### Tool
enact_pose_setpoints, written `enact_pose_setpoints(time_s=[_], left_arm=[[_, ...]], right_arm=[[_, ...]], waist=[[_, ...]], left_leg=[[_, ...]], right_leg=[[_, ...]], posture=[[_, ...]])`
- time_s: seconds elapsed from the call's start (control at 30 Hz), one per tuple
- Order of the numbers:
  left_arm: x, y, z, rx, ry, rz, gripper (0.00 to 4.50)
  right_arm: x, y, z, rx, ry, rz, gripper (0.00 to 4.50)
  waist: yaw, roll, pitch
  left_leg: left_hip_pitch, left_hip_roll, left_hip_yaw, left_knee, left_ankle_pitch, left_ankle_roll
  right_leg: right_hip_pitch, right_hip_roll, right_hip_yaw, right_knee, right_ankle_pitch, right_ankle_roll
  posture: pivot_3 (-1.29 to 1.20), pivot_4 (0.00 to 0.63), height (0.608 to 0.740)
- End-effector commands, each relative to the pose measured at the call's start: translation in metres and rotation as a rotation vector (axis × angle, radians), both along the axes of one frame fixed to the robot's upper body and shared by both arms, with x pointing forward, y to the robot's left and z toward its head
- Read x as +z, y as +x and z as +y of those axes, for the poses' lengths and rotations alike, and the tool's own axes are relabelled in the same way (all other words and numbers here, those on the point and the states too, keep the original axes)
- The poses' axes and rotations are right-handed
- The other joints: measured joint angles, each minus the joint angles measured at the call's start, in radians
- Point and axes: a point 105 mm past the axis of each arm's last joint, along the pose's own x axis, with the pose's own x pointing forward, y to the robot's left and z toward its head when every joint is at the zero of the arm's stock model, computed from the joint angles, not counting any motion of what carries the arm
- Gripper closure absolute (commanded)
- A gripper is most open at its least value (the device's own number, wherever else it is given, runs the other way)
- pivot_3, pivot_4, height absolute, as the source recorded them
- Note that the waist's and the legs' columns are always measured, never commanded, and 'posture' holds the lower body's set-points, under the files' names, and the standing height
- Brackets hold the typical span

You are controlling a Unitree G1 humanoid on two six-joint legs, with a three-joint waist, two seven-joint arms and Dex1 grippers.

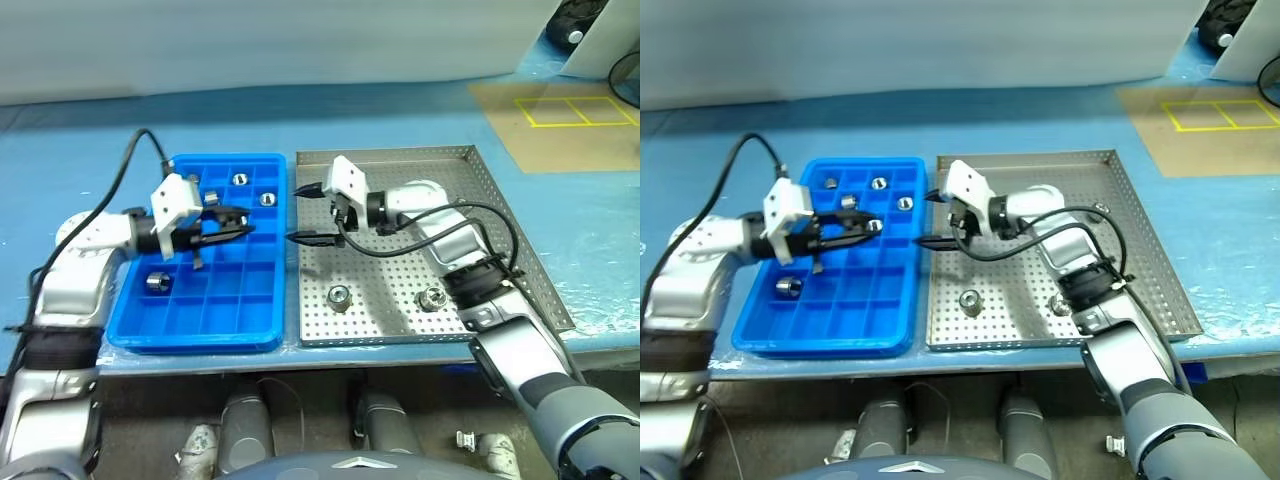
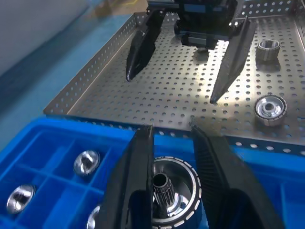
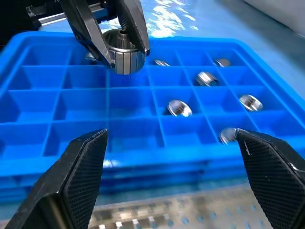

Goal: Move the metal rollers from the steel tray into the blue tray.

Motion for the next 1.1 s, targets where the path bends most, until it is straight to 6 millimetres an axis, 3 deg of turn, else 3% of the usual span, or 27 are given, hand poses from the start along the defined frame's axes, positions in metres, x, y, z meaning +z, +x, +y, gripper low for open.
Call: enact_pose_setpoints(time_s=[0.03,0.23,0.5,0.7,0.87,1.1], left_arm=[[0.014,-0.01,0.019,0.111,-0.013,-0.057,3.58],[0.0,-0.018,0.04,0.261,-0.028,-0.042,3.58],[-0.028,-0.02,0.035,0.291,-0.062,0.021,3.58],[-0.031,0.012,0.045,0.37,-0.106,-0.041,3.58],[-0.032,0.028,0.036,0.345,-0.138,-0.052,3.58],[-0.049,0.044,0.021,0.289,-0.122,-0.014,3.58]], right_arm=[[0.014,-0.007,0.024,0.117,0.02,-0.059,0.04],[0.016,-0.012,0.042,0.205,0.029,-0.065,0.04],[0.018,-0.01,0.036,0.207,0.033,-0.052,0.04],[0.011,-0.014,0.03,0.198,0.007,-0.05,0.04],[0.009,-0.011,0.024,0.162,0.006,-0.05,0.04],[0.009,-0.009,0.014,0.104,0.007,-0.051,0.04]], waist=[[0.01,0.0,0.0],[0.06,0.0,0.0],[0.085,0.0,0.0],[0.083,0.0,0.0],[0.079,-0.001,0.0],[0.069,-0.001,0.0]], left_leg=[[0.0,0.0,-0.001,0.0,0.001,-0.001],[0.0,0.001,-0.005,-0.001,0.003,-0.005],[-0.001,0.002,-0.007,-0.001,0.004,-0.006],[-0.001,0.002,-0.008,-0.001,0.005,-0.009],[-0.001,0.002,-0.008,0.0,0.006,-0.01],[-0.001,0.002,-0.008,0.0,0.007,-0.011]], right_leg=[[0.0,0.0,-0.002,0.002,-0.001,-0.001],[0.0,0.0,-0.006,0.006,-0.003,-0.004],[0.0,-0.001,-0.009,0.009,-0.003,-0.004],[0.0,0.0,-0.009,0.011,-0.003,-0.004],[0.0,0.0,-0.009,0.012,-0.003,-0.004],[0.0,0.0,-0.009,0.012,-0.003,-0.004]], posture=[[0.2,0.15,0.74],[0.28,0.15,0.74],[0.25,0.15,0.74],[0.2,0.15,0.74],[0.16,0.15,0.74],[0.09,0.15,0.74]])
